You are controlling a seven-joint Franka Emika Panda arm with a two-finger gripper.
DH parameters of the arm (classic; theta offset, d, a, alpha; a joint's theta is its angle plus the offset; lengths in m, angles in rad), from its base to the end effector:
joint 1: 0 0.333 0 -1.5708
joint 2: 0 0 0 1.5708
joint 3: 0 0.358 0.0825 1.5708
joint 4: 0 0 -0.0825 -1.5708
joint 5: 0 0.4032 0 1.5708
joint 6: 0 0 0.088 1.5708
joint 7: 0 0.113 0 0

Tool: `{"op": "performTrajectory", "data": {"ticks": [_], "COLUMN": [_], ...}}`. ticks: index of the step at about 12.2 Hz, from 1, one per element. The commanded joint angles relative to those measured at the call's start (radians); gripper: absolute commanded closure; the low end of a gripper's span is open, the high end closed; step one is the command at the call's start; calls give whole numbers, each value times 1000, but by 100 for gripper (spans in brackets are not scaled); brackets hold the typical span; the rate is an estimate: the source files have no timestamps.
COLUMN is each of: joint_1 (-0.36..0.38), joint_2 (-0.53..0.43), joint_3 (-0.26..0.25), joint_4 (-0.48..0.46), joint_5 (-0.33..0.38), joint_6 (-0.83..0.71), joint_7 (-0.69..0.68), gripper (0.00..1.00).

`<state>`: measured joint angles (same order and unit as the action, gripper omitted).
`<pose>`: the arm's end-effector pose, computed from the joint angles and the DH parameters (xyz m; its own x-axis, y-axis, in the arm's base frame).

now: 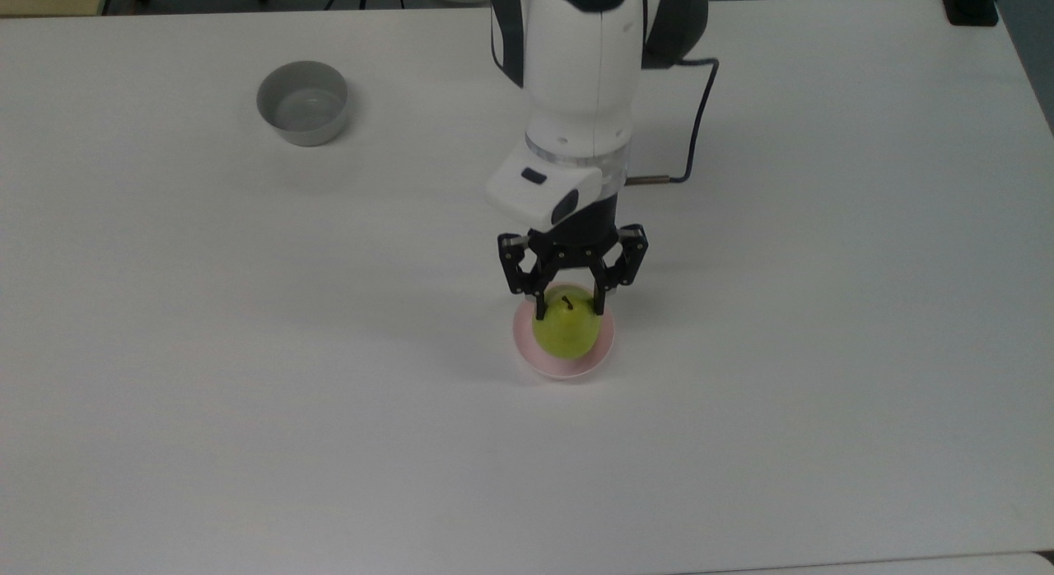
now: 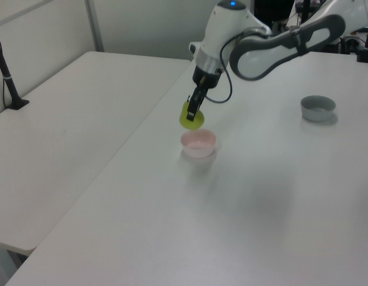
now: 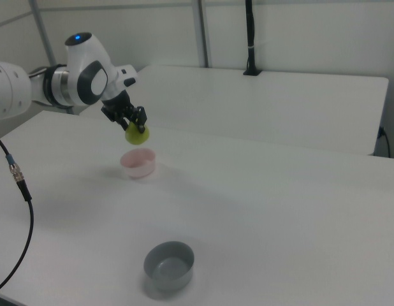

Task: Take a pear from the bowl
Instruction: 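Lift the pear out of the pink bowl and carry it toward the grey bowl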

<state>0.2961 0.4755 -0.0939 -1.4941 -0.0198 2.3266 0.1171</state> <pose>0.7443 0.1657 0.4591 0.9284 0.1102 0.3549 0.1103 -0.9937 0.0198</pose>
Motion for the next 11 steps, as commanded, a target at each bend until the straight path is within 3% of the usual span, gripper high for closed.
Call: {"op": "performTrajectory", "data": {"ticks": [1, 7, 11], "joint_1": [-26, -87, -141], "joint_2": [-113, -296, -380], "joint_3": [-6, -4, -6], "joint_4": [-26, -48, -72], "joint_5": [3, 37, 75], "joint_6": [-104, -376, -527], "joint_7": [18, 9, -115], "gripper": [100, 100, 100]}}
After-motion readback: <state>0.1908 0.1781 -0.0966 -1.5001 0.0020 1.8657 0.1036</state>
